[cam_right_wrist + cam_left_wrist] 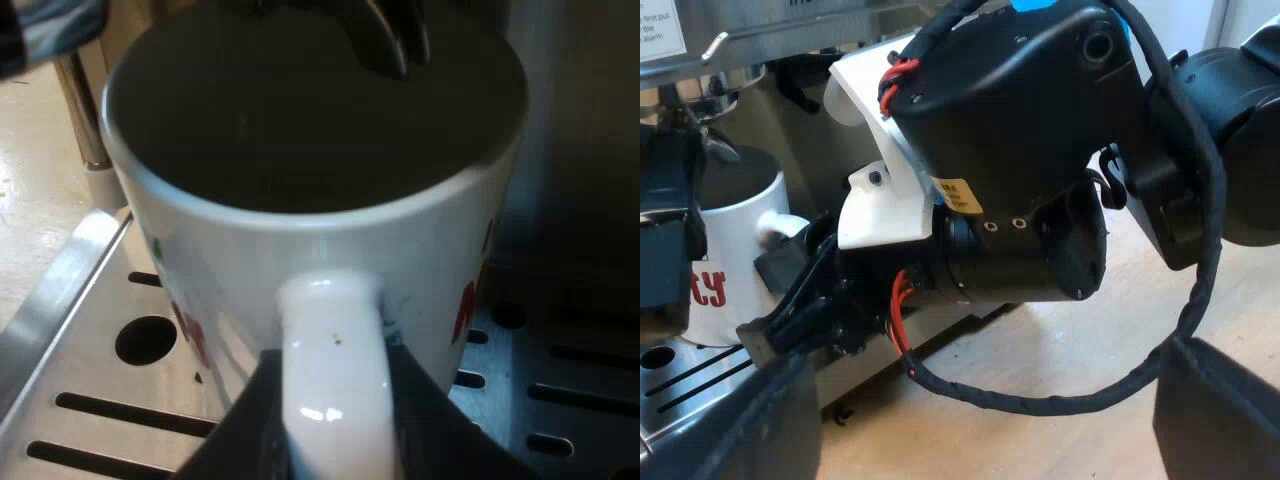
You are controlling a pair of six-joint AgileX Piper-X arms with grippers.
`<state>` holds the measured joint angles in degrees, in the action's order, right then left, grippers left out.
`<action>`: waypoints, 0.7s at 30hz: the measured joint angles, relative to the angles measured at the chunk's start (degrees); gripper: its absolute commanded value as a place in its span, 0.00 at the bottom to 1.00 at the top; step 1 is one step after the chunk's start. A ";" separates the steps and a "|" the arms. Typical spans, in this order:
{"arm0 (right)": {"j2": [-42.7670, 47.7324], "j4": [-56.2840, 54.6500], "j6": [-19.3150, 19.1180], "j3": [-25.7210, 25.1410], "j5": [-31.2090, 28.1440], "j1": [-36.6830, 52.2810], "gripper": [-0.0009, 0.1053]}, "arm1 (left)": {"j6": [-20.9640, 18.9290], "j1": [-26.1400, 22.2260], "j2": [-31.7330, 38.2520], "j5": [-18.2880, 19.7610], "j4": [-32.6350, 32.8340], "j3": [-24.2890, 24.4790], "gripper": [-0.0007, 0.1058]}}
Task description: Place mug into machine
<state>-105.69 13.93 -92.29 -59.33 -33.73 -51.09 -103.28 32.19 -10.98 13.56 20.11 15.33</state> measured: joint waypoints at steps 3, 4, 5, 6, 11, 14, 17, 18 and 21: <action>0.00 0.00 0.10 0.00 0.02 0.00 0.18 | 0.00 0.00 0.00 0.00 0.00 0.00 0.66; 0.00 0.00 0.77 0.00 0.02 0.00 0.26 | 0.00 0.00 0.00 0.00 0.00 0.00 0.66; 0.00 0.00 1.15 0.00 0.02 0.00 0.36 | 0.00 0.00 0.00 0.00 0.00 0.00 0.66; 0.00 0.00 1.13 0.00 0.02 0.00 0.38 | 0.00 0.00 0.00 0.00 0.00 0.00 0.66; 0.00 0.91 1.26 -0.14 -0.39 0.00 0.53 | 0.00 0.00 0.00 0.00 0.00 0.00 0.66; 0.00 0.79 1.26 -0.26 -0.39 0.00 0.53 | -0.50 0.00 0.00 0.00 0.00 0.00 0.66; 0.69 -0.97 1.37 -0.26 -0.39 -0.17 0.53 | -0.69 0.00 0.00 0.00 0.00 0.20 0.66; 0.99 -1.27 1.40 -0.26 -0.39 -0.16 0.53 | -0.89 0.00 0.00 0.00 0.00 0.26 0.66; 2.74 -4.04 1.66 -0.26 -0.39 -0.40 0.53 | -1.05 0.00 0.00 0.25 0.14 1.05 0.66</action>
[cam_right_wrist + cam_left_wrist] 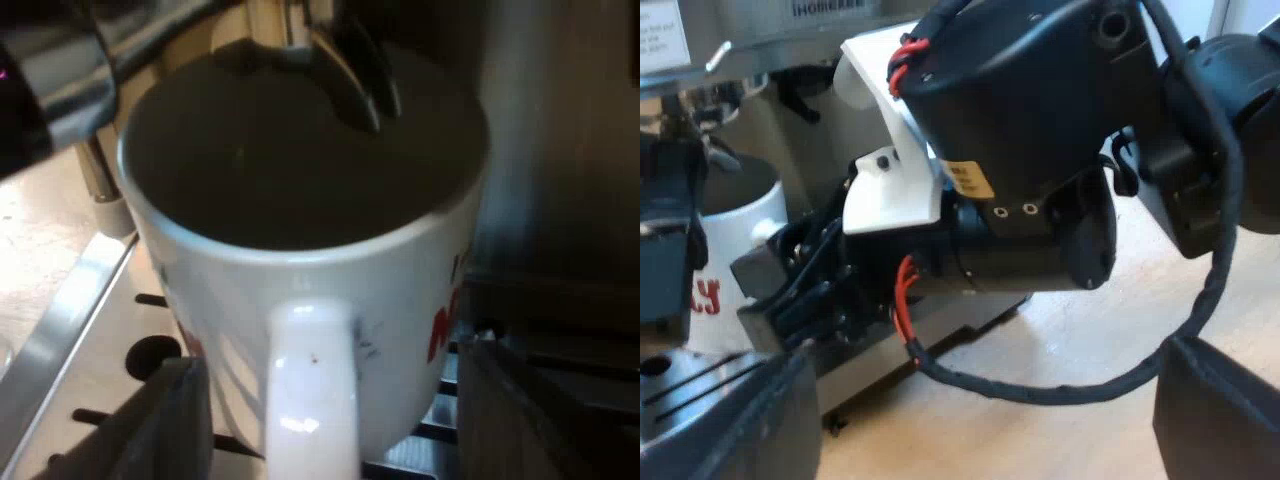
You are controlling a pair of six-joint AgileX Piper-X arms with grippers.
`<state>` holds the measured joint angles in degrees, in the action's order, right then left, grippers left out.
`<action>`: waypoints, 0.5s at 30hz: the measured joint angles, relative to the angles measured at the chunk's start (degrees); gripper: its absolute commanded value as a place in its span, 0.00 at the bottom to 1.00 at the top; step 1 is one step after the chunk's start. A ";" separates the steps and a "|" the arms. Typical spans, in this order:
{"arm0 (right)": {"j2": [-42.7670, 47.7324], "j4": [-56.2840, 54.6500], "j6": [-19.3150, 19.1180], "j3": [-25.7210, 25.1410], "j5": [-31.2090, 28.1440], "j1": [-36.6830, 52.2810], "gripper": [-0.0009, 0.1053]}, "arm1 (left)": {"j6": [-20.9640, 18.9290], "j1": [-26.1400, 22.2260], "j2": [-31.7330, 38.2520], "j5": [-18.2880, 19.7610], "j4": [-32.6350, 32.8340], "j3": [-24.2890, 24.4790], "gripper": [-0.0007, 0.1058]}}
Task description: Place mug into machine
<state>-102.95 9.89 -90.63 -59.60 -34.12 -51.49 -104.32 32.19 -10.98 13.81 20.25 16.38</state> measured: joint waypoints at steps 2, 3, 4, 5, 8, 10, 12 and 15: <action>1.43 -2.84 1.26 0.00 0.00 -0.09 0.53 | -0.06 0.00 0.00 0.52 0.61 1.37 0.66; 1.73 -3.60 1.68 0.00 0.00 -0.09 0.53 | -0.06 0.00 0.00 0.61 0.71 1.64 0.66; 2.49 -5.58 2.78 0.00 0.00 -0.09 0.53 | -0.06 0.00 0.00 0.64 1.67 2.65 0.66; 3.55 -8.53 4.19 0.00 -0.11 -0.09 0.53 | -0.06 0.00 0.00 0.64 2.50 3.32 0.66; 5.85 -12.49 5.69 0.00 -0.11 -0.09 0.53 | -0.06 0.00 0.00 0.22 5.47 5.07 0.66; 7.00 -13.76 5.87 0.00 -0.11 -0.25 0.53 | -0.06 0.00 0.00 -0.26 6.61 5.61 0.66; 7.49 -14.75 5.88 0.00 -0.11 -0.34 0.53 | -0.06 0.00 0.00 -1.03 7.45 5.99 0.66; 11.27 -17.68 6.33 0.00 -0.47 -2.00 0.53 | 0.70 0.00 0.11 -1.53 9.98 7.70 0.66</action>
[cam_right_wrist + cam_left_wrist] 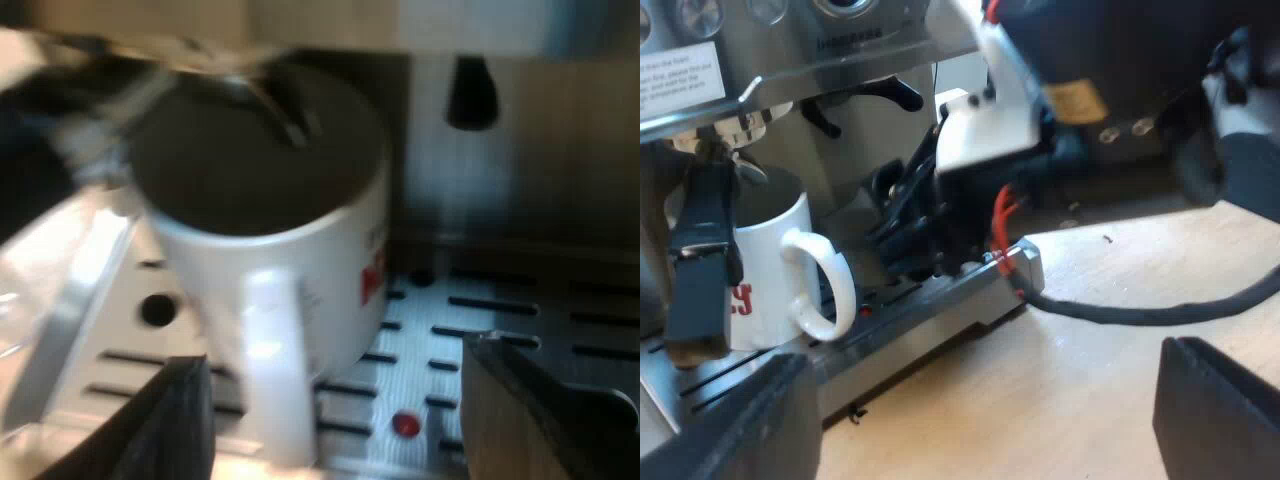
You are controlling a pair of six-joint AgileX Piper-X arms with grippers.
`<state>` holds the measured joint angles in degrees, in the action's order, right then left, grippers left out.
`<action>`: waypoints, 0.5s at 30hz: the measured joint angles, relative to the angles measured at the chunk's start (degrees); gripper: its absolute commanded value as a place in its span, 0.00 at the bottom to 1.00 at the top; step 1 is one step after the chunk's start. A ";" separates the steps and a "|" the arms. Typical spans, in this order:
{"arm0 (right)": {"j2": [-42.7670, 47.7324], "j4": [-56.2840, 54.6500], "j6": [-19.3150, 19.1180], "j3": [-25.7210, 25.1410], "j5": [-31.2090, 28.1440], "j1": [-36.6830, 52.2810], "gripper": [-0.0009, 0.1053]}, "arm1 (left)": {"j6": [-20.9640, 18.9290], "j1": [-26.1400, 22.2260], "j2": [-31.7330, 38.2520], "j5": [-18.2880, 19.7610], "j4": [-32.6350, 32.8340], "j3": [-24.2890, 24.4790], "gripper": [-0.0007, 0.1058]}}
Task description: Place mug into machine
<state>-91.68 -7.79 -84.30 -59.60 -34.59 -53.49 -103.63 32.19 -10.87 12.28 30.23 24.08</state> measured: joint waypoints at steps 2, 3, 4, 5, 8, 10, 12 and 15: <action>2.52 -2.48 -0.02 0.00 -0.52 -1.82 0.53 | 0.36 0.00 0.00 0.00 0.13 2.28 0.66; 3.41 -3.08 -0.02 0.00 -1.05 -2.51 0.53 | 0.36 0.00 0.00 0.00 0.13 2.28 0.66; 4.01 -3.56 -0.02 0.00 -1.32 -2.95 0.53 | 0.34 0.00 0.00 0.00 0.13 3.85 0.66; 4.81 -4.29 -0.02 0.00 -1.79 -3.64 0.53 | 0.34 0.00 0.00 0.00 0.50 4.80 0.66; 7.99 -7.25 0.11 0.00 -3.40 -5.80 0.53 | 0.34 0.00 0.10 0.00 3.77 7.42 0.66; 9.72 -7.98 -0.45 0.00 -4.04 -6.58 0.53 | 0.76 0.00 0.11 0.00 6.76 9.20 0.66; 11.12 -8.31 -0.61 0.00 -4.23 -6.94 0.53 | 1.23 0.00 0.25 0.00 8.34 10.75 0.66; 12.98 -8.31 -0.69 0.00 -4.26 -7.35 0.53 | 1.82 0.00 0.25 0.00 8.70 11.26 0.66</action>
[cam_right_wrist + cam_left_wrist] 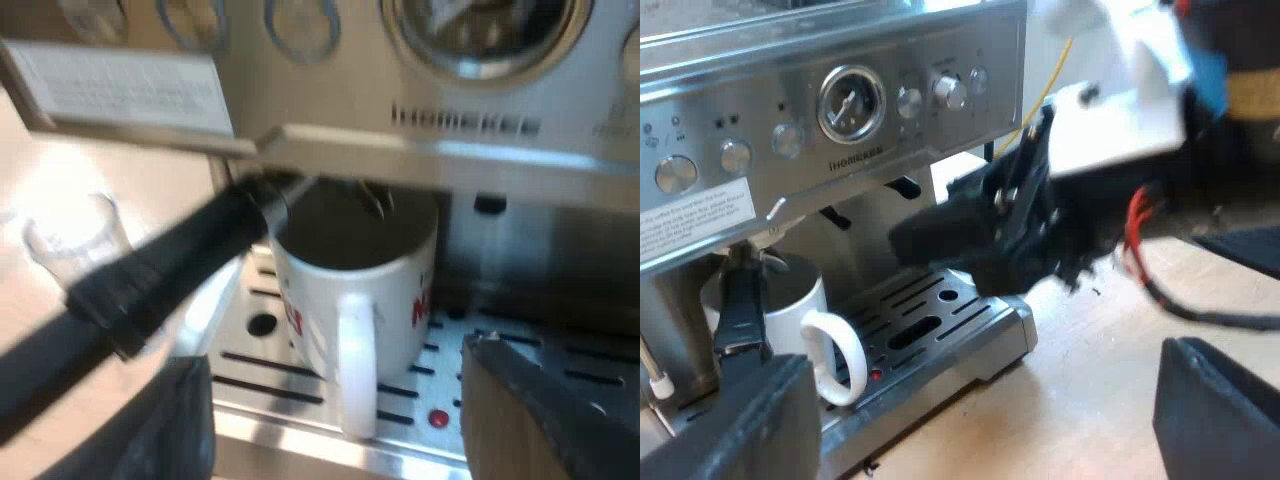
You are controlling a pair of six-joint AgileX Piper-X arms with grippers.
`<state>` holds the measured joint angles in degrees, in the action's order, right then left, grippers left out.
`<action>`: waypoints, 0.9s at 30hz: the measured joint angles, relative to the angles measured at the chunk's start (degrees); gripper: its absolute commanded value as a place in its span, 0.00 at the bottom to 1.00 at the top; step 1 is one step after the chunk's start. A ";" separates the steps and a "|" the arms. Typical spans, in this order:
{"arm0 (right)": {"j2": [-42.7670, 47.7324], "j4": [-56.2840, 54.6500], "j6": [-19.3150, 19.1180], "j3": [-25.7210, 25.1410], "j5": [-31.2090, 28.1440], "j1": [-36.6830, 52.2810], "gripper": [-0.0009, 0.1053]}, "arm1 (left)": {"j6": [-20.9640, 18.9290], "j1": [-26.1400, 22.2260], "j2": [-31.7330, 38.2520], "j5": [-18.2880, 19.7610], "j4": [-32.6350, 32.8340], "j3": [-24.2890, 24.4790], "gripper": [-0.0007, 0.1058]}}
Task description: Place mug into machine
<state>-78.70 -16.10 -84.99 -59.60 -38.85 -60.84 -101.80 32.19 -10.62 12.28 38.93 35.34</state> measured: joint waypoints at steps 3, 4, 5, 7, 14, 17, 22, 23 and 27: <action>0.26 0.11 -0.18 -0.08 0.00 -0.24 0.53 | -0.25 0.00 0.00 0.00 0.70 -0.02 0.66; 0.26 0.11 -1.08 -0.08 0.00 -0.24 0.52 | -1.35 0.00 0.00 0.00 0.80 -0.02 0.66; 0.15 0.11 -2.09 -0.08 0.55 -0.24 0.51 | -2.21 0.00 0.00 -0.51 0.80 -0.02 0.66; 0.15 0.31 -3.85 -0.08 1.29 -0.24 0.46 | -2.50 0.00 -0.13 -1.76 0.65 -0.02 0.66; 0.15 5.39 -6.68 -0.08 1.94 0.59 0.01 | -2.70 0.00 -4.52 -3.98 -3.92 -0.02 0.66; 0.15 8.47 -6.68 -0.08 2.51 1.94 0.01 | -2.70 0.00 -7.22 -4.10 -6.19 -0.02 0.66; 0.15 9.67 -6.91 -0.08 4.69 3.84 0.01 | -2.70 -3.54 -10.02 -0.98 -8.70 -0.02 0.66; -0.02 9.67 -7.09 -0.08 5.04 4.23 0.01 | -2.70 -6.05 -10.70 0.71 -9.37 -0.02 0.66; -0.89 11.45 -7.55 -0.08 5.16 4.61 0.01 | -1.38 -12.31 -11.94 5.50 -10.50 -0.02 0.66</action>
<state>-79.59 -4.66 -92.55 -59.68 -33.69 -56.23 -103.18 19.89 -22.56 17.78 28.43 35.31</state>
